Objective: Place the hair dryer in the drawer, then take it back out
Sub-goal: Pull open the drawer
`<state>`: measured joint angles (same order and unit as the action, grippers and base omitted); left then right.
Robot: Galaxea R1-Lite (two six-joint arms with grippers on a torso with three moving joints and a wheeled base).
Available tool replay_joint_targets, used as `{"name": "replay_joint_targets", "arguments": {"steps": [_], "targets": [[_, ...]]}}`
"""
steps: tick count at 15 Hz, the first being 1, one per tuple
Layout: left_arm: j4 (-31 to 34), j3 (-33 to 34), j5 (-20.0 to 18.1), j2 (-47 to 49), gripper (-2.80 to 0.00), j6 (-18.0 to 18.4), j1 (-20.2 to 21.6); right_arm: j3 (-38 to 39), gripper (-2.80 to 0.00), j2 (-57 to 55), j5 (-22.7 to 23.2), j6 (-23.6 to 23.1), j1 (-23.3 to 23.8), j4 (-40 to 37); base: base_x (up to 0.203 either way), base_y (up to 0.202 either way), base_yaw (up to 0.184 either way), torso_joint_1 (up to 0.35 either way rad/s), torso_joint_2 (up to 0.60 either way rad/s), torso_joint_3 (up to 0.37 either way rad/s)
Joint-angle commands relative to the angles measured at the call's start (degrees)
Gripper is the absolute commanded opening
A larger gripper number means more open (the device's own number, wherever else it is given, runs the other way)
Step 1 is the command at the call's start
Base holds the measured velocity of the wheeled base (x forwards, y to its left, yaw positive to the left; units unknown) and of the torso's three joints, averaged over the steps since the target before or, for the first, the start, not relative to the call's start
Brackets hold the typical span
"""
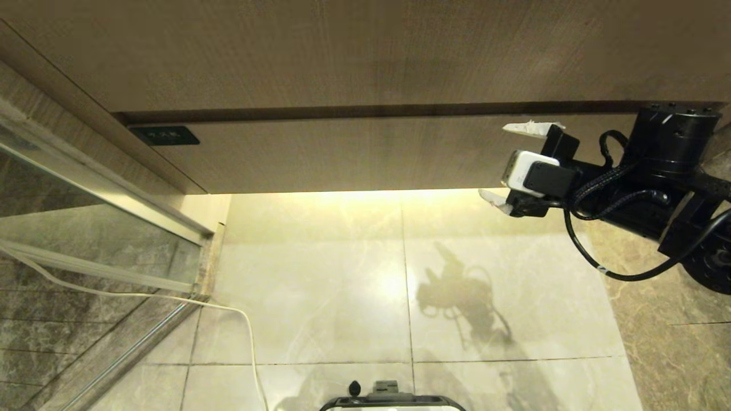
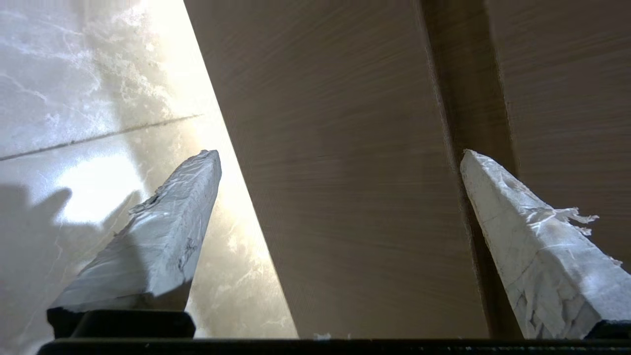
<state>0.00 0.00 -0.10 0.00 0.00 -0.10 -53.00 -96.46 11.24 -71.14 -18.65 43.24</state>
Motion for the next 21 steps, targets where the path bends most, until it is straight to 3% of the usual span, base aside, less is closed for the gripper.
{"name": "replay_joint_targets", "arguments": {"steps": [1, 14, 17, 21], "targets": [[0.0, 0.09, 0.01, 0.0, -2.8, 0.0, 0.01, -1.52, 0.0, -1.07, 0.94, -0.56, 0.36, 0.18, 0.0, 0.0, 0.0, 0.0, 0.0, 0.0], [0.0, 0.09, 0.01, 0.0, -2.8, 0.0, 0.01, -12.54, 0.0, -12.07, 0.39, -0.63, 0.79, 0.5, 0.0, 0.0, 0.0, 0.0, 0.0, 0.0], [0.0, 0.09, 0.01, 0.0, -2.8, 0.0, 0.01, -11.82, 0.0, -13.31, 0.37, -1.97, 1.64, 2.75, 0.0, 0.0, 0.0, 0.0, 0.0, 0.0], [0.0, 0.09, 0.01, 0.0, -2.8, 0.0, 0.01, -10.79, 0.0, -12.93, 0.16, -1.72, 2.69, -2.44, 0.0, 0.0, 0.0, 0.0, 0.0, 0.0]]}}
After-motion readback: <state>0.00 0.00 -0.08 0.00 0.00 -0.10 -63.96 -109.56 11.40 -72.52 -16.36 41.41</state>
